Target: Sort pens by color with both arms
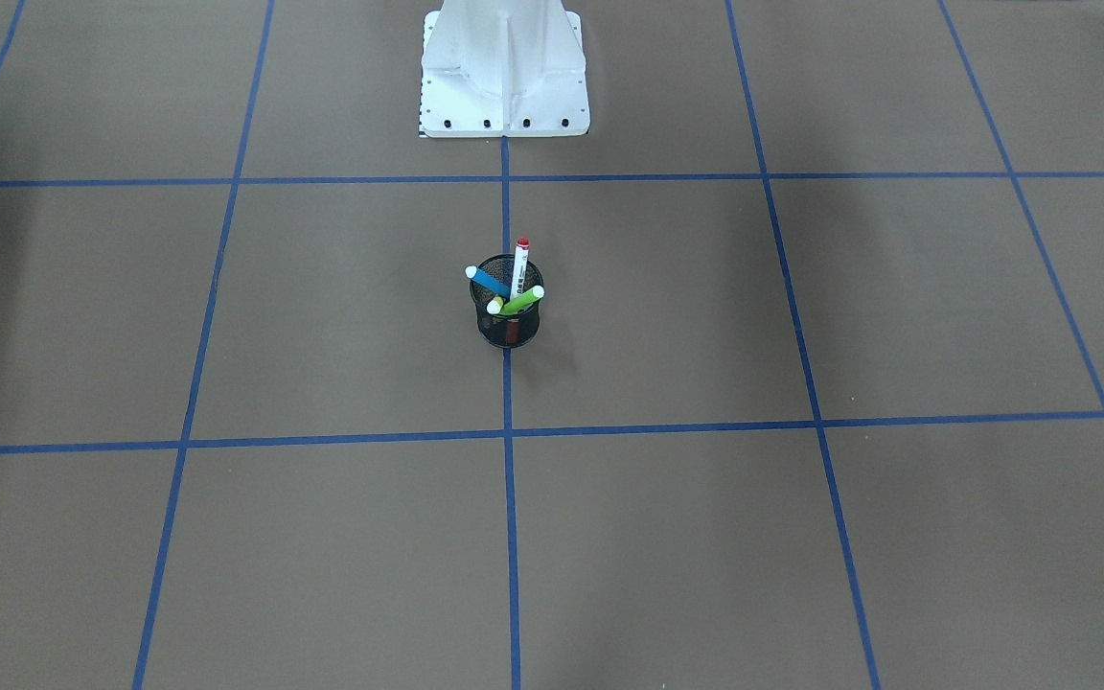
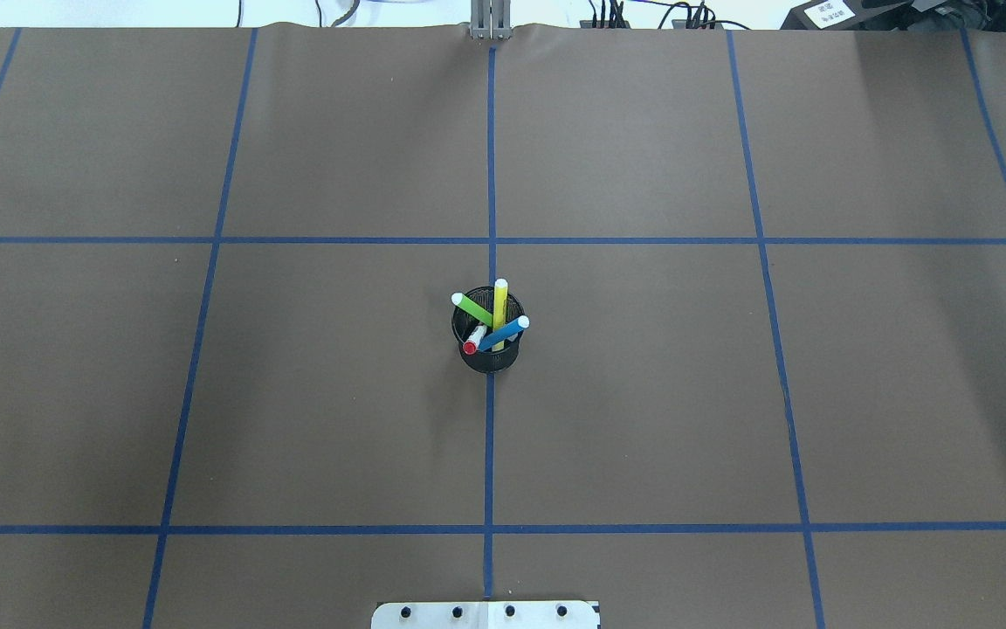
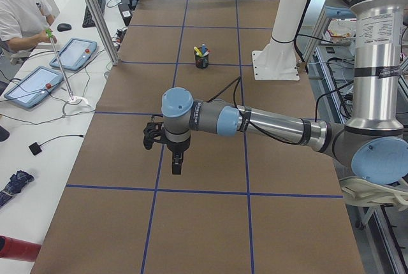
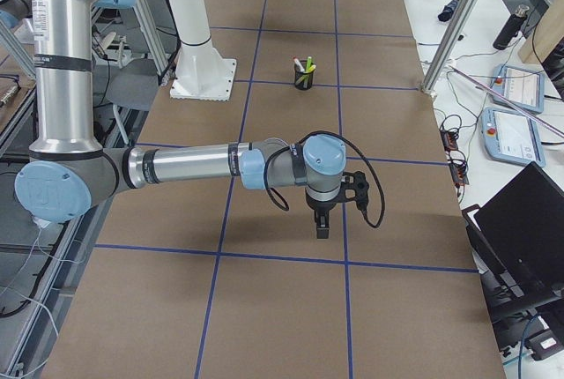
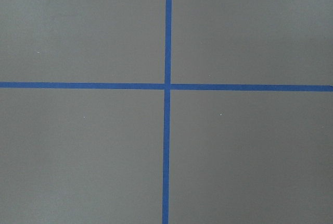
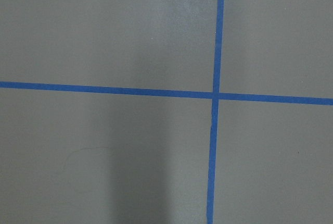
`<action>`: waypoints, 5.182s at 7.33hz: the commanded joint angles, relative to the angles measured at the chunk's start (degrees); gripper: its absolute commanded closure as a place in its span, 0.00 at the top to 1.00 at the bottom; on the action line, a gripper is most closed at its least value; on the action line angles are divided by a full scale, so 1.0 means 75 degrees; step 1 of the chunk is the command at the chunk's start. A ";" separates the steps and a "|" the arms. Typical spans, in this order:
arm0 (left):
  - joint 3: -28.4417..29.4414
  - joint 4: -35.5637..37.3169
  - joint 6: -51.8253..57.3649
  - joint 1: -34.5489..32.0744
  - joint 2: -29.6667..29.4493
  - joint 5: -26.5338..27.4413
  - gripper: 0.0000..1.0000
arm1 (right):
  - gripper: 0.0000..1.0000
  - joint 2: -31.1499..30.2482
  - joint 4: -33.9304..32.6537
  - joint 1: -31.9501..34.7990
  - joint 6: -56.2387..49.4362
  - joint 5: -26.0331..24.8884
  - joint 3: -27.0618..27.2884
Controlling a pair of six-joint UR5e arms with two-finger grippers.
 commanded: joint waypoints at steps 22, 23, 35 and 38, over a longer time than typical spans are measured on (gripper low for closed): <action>0.0204 -0.0623 -0.0021 0.0013 0.0294 -0.0089 1.00 | 0.99 0.2162 0.3223 -0.4554 0.7406 -0.0284 0.0656; 0.0298 -0.0623 -0.0021 0.0024 0.0271 -0.0089 1.00 | 0.99 0.2667 0.3188 -0.5071 0.8332 -0.0439 0.0598; 0.0439 -0.0635 -0.0010 0.0024 0.0200 -0.0101 1.00 | 0.78 0.4301 0.3234 -0.7830 1.0897 -0.3628 0.0012; 0.0439 -0.0635 -0.0010 0.0024 0.0200 -0.0101 1.00 | 0.65 0.4324 0.3246 -0.7819 1.0673 -0.3651 0.0011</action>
